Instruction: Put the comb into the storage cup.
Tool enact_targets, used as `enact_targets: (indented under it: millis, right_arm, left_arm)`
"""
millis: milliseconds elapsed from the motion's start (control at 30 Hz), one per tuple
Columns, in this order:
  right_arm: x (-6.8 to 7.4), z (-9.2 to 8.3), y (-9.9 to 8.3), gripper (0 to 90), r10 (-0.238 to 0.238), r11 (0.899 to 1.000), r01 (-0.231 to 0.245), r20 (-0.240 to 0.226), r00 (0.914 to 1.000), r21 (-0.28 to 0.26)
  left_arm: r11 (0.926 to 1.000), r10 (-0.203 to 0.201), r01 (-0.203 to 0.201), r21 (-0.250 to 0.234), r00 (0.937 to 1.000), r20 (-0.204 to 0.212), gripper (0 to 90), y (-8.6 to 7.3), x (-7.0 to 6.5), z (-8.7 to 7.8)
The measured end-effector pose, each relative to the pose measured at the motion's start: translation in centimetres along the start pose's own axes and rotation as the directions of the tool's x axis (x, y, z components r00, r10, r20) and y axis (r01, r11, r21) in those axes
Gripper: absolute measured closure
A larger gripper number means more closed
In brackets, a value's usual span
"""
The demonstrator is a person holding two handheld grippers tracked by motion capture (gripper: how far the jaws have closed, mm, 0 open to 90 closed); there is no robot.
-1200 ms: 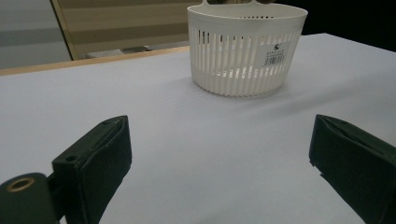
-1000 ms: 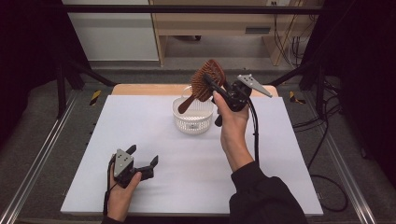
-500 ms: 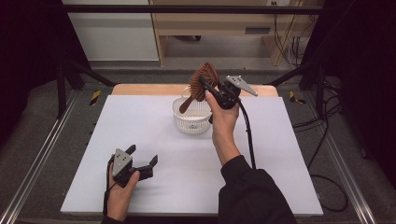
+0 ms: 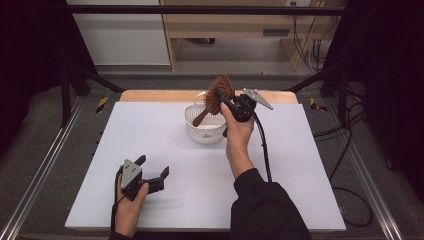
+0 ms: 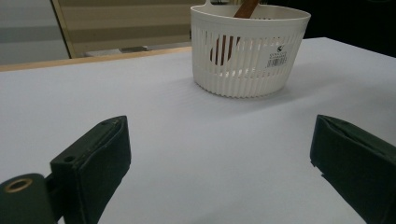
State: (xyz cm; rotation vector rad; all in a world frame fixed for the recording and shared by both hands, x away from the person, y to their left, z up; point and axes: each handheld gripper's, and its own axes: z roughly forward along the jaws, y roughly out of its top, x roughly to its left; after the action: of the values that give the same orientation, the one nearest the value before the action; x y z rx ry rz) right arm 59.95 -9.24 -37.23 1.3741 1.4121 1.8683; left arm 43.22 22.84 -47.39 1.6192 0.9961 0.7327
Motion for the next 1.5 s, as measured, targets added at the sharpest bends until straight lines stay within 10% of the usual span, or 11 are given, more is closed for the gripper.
enact_targets:
  millis: [1500]
  right_arm:
    - [-0.6,0.7,-3.0,51.2,0.048,0.999,-0.047,-0.004,0.9989,0.023]
  left_arm:
    - [1.0000,0.000,0.000,0.003,1.0000,0.010,5.3,0.0,-0.1,0.1]
